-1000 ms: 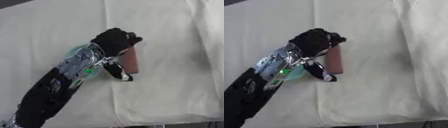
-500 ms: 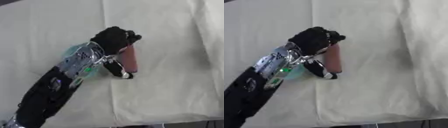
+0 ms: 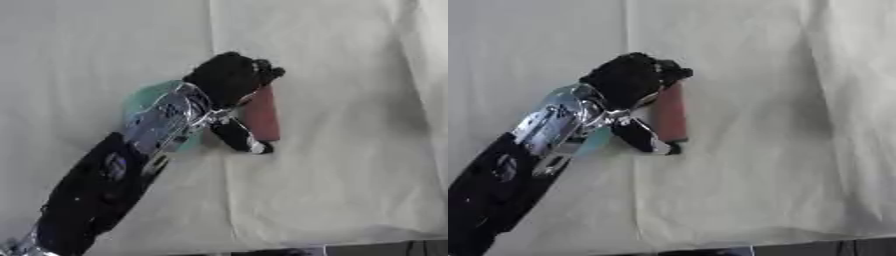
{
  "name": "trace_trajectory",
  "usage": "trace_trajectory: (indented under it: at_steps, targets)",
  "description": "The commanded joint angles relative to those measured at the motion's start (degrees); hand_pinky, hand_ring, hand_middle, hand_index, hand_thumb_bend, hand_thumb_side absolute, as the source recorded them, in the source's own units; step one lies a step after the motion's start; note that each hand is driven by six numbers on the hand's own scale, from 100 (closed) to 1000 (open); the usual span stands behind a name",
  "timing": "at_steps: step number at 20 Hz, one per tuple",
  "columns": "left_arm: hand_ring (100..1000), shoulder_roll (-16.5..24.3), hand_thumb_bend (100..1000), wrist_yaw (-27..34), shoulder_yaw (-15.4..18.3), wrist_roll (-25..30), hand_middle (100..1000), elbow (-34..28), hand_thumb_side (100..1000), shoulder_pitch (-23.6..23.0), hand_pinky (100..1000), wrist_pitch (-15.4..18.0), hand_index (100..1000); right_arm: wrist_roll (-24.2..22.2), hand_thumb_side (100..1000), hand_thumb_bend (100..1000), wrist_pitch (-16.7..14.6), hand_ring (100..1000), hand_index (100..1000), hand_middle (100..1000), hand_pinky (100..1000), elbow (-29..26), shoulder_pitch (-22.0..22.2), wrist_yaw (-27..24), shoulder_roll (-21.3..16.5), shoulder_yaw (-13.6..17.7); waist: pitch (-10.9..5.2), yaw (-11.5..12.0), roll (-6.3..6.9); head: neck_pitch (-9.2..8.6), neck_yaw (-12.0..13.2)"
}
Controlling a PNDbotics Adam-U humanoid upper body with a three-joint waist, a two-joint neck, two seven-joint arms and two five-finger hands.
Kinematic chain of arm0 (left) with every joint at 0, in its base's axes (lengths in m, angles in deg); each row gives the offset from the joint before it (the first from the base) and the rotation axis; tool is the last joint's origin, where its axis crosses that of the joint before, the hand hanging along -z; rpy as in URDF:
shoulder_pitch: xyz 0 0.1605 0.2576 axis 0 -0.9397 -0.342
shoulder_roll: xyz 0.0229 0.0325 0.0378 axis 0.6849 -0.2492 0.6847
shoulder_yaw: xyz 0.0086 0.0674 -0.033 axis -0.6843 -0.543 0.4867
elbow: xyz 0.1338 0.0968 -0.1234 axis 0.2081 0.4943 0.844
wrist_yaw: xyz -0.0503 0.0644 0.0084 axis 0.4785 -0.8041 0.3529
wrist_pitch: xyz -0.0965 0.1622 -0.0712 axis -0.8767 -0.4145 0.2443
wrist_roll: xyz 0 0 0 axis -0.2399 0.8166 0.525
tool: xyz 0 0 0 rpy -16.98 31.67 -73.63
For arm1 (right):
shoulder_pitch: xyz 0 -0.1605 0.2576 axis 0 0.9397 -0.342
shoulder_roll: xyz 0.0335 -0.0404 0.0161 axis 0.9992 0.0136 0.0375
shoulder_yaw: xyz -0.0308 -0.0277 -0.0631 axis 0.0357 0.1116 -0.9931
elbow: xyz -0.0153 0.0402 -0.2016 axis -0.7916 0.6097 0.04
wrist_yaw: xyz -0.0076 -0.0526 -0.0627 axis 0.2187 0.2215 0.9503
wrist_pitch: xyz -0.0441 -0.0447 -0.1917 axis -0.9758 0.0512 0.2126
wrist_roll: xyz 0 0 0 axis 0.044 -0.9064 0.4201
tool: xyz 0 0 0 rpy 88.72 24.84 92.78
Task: Pick up objects on the table and place them in the box.
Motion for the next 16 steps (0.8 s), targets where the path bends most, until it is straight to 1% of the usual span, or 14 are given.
trace_trajectory:
  at_steps: [1,3,5,8,9,10,11,12,13,14,16]
  targets:
    - [718,-0.2,576,-0.6,0.3,-0.9,817,0.8,626,-0.5,743,-0.3,1000,-0.3,490,100,-0.2,608,812,871,397,-0.7,-0.8,-0.4,-1.0,0.0,-0.51,-0.1,-0.84,-0.21,0.7]
    - [707,-0.4,549,-0.8,0.2,-1.5,803,1.1,537,-0.7,733,-0.5,1000,-0.3,491,100,-0.3,608,812,871,397,-0.6,-0.8,-0.5,-1.1,0.0,-0.44,-0.1,-0.84,-0.21,0.6]
    - [694,-0.4,529,-1.0,0.1,-2.1,781,1.2,473,-0.9,721,-0.7,999,-0.4,490,100,-0.3,608,812,871,397,-0.6,-0.8,-0.6,-1.1,0.0,-0.42,-0.1,-0.79,-0.21,0.6]
    - [639,-0.1,461,-1.3,0.1,-3.5,696,0.9,348,-0.9,669,-1.4,922,-0.5,490,100,-0.3,608,812,871,397,-0.6,-0.7,-0.7,-1.1,0.0,-0.46,-0.2,-0.74,-0.21,0.6]
    - [616,0.0,441,-1.4,0.1,-4.0,661,0.8,311,-0.9,644,-1.7,887,-0.5,490,100,-0.3,608,812,871,397,-0.6,-0.7,-0.7,-1.1,0.0,-0.48,-0.2,-0.73,-0.21,0.6]
    - [580,0.2,399,-1.4,0.1,-4.7,610,0.5,258,-0.9,583,-2.1,829,-0.5,490,100,-0.3,608,812,871,397,-0.6,-0.6,-0.7,-1.1,0.1,-0.52,-0.2,-0.72,-0.21,0.7]
    - [528,0.3,325,-1.4,0.2,-5.5,548,0.2,148,-0.8,508,-2.4,737,-0.5,490,100,-0.2,608,812,871,397,-0.6,-0.5,-0.7,-1.1,0.1,-0.56,-0.2,-0.71,-0.21,0.7]
    - [489,0.5,234,-1.2,0.2,-6.3,504,-0.1,100,-0.7,438,-2.9,665,-0.6,490,100,-0.2,608,811,871,397,-0.6,-0.5,-0.7,-1.0,0.1,-0.61,-0.1,-0.7,-0.21,0.7]
    - [462,0.6,189,-1.0,0.2,-7.1,476,-0.3,100,-0.7,385,-3.4,607,-0.6,490,100,-0.2,608,811,871,397,-0.6,-0.4,-0.8,-1.0,0.1,-0.66,-0.1,-0.69,-0.21,0.7]
    - [441,0.8,163,-0.7,0.2,-7.8,456,-0.5,100,-0.6,347,-3.9,567,-0.6,490,100,-0.2,608,811,871,397,-0.6,-0.4,-0.8,-1.0,0.1,-0.72,-0.1,-0.68,-0.21,0.7]
    - [422,1.0,144,-0.1,0.1,-8.7,440,-0.6,100,-0.5,311,-4.4,536,-0.6,491,100,-0.2,608,811,871,397,-0.6,-0.3,-0.8,-1.0,0.1,-0.82,-0.1,-0.67,-0.21,0.7]
